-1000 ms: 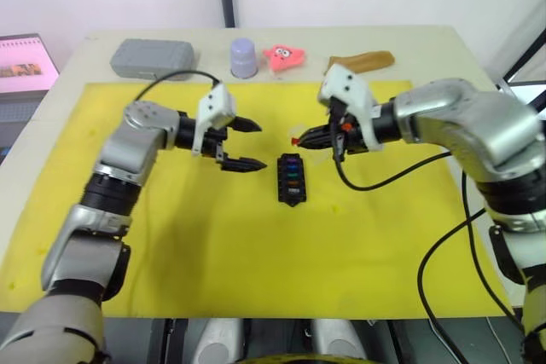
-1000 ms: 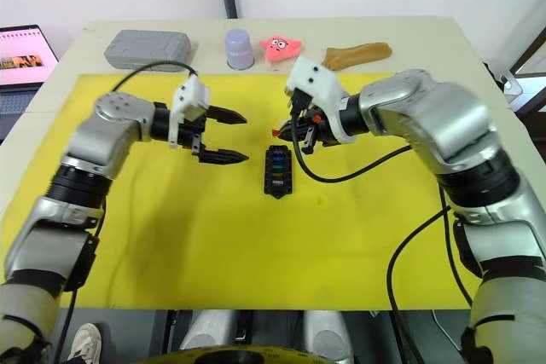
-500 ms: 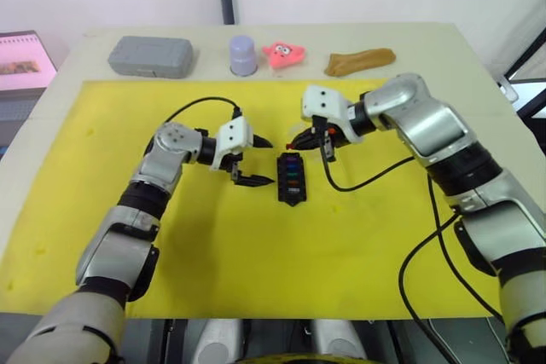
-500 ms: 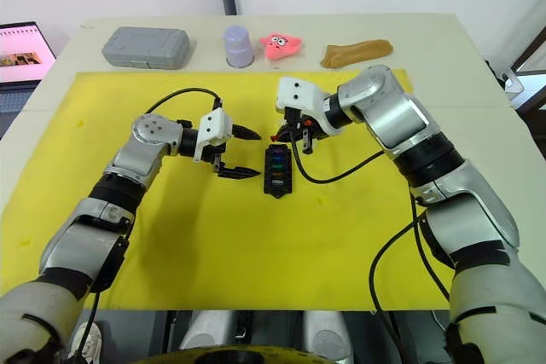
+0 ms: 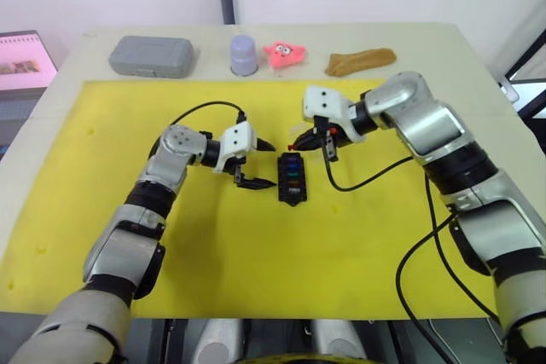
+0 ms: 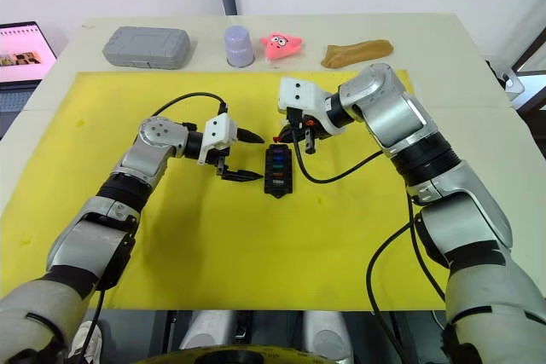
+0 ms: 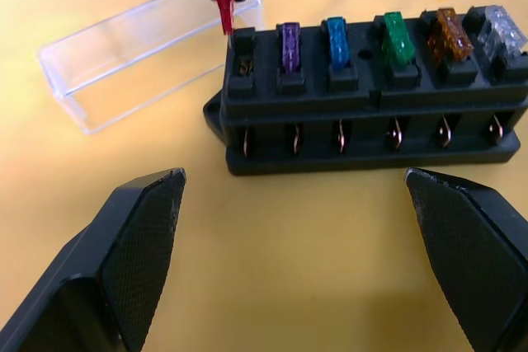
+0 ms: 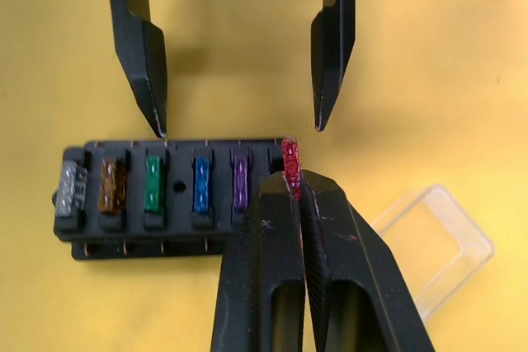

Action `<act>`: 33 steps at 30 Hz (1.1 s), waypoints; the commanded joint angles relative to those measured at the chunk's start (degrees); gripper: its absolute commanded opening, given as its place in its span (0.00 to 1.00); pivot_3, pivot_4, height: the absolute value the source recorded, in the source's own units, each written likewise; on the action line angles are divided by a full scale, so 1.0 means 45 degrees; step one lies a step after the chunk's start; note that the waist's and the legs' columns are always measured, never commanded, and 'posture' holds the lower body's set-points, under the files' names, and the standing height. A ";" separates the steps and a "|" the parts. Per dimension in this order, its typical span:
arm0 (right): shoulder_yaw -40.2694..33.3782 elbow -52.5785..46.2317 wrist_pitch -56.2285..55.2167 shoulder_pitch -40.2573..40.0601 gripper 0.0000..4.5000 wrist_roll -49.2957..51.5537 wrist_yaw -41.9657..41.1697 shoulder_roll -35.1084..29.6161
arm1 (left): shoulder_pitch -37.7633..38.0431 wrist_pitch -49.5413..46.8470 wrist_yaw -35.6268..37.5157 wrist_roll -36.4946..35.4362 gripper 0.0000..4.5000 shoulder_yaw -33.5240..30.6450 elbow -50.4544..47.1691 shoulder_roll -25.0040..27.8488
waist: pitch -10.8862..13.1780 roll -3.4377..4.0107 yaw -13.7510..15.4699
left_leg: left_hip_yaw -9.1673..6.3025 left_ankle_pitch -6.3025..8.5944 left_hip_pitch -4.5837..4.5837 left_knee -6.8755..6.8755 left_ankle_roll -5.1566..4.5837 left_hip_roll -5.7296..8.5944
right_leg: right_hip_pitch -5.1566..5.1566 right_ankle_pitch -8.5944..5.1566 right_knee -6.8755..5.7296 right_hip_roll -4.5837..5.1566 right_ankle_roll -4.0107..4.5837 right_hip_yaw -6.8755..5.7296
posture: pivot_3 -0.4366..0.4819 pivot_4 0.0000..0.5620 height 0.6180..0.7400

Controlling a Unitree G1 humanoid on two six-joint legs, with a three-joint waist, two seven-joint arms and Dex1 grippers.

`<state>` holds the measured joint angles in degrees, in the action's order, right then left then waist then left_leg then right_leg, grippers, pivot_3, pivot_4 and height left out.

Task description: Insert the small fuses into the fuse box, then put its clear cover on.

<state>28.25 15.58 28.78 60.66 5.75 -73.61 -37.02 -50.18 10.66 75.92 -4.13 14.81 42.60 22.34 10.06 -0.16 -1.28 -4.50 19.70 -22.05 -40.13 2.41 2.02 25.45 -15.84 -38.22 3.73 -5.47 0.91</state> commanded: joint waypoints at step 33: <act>-0.0921 0.0337 0.0015 0.0084 0.00 -0.0627 -0.0167 0.0693 | -0.0275 0.0291 -0.0054 0.0127 0.99 -0.0194 -0.0219 -0.0084 | -0.0001 0.0002 -0.0037 | -0.0002 -0.0004 0.0000 -0.0006 0.0007 0.0001 | 0.0001 0.0001 -0.0007 0.0000 -0.0001 -0.0001 | 0.48 0.27 1.00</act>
<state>25.95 18.31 28.63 59.75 3.01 -74.08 -34.08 -50.18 10.81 75.79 -3.45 14.80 42.60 22.08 10.06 -0.15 -1.45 -4.51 19.68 -22.05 -40.16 2.44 2.03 25.45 -15.84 -38.25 3.73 -5.47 0.90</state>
